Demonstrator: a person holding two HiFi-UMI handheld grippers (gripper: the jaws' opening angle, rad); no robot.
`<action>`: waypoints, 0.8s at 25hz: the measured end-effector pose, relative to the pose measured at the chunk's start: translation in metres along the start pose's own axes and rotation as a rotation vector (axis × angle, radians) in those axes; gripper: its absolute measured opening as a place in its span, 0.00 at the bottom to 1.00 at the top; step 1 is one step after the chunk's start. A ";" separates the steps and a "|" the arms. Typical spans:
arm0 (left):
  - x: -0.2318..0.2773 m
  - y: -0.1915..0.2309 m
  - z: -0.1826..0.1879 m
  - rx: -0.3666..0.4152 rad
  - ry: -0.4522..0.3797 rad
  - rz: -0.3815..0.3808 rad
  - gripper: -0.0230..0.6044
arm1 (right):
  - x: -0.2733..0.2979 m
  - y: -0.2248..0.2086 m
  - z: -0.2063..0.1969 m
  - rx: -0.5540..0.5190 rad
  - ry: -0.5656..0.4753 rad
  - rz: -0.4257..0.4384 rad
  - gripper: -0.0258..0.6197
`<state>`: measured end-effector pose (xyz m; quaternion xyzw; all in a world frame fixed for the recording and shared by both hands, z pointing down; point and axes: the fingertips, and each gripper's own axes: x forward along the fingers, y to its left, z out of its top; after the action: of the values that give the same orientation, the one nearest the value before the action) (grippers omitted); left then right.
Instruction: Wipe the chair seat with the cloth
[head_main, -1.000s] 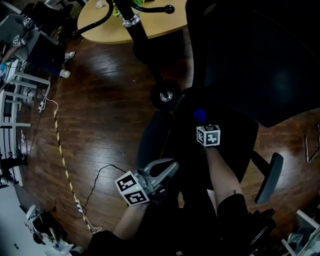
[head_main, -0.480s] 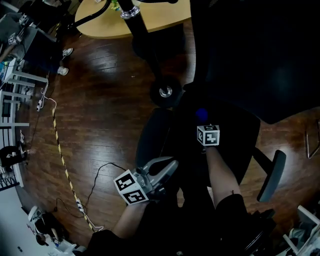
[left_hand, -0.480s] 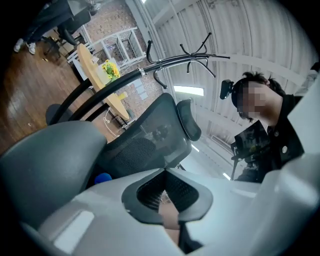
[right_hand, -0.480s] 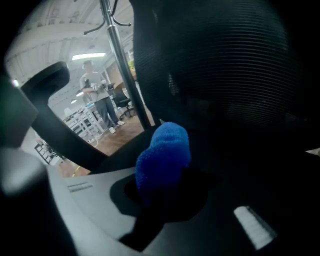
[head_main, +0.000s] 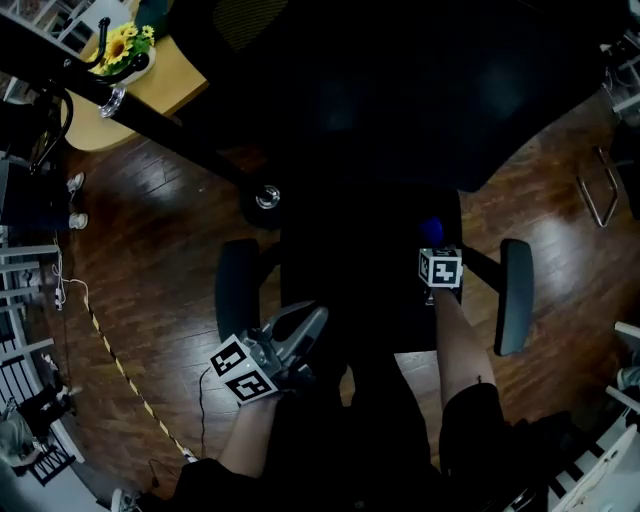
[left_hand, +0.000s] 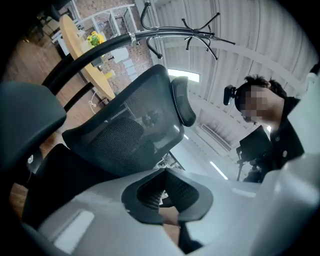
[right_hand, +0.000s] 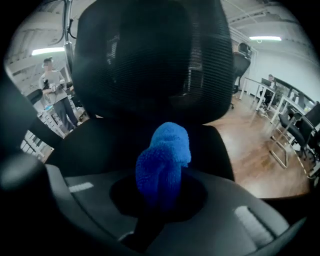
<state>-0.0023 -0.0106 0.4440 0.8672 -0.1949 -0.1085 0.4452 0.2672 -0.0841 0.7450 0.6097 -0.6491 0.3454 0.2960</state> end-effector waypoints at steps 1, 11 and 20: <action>0.006 -0.002 0.000 0.000 0.008 -0.009 0.04 | -0.008 -0.014 -0.004 0.010 0.005 -0.022 0.10; 0.017 -0.016 0.002 0.008 0.035 -0.023 0.04 | -0.038 -0.050 -0.007 0.055 -0.005 -0.059 0.10; -0.015 -0.009 0.014 0.015 -0.052 0.010 0.04 | -0.006 0.081 0.017 -0.029 -0.018 0.170 0.10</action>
<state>-0.0188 -0.0093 0.4284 0.8665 -0.2117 -0.1274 0.4338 0.1877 -0.0929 0.7227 0.5512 -0.7062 0.3542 0.2684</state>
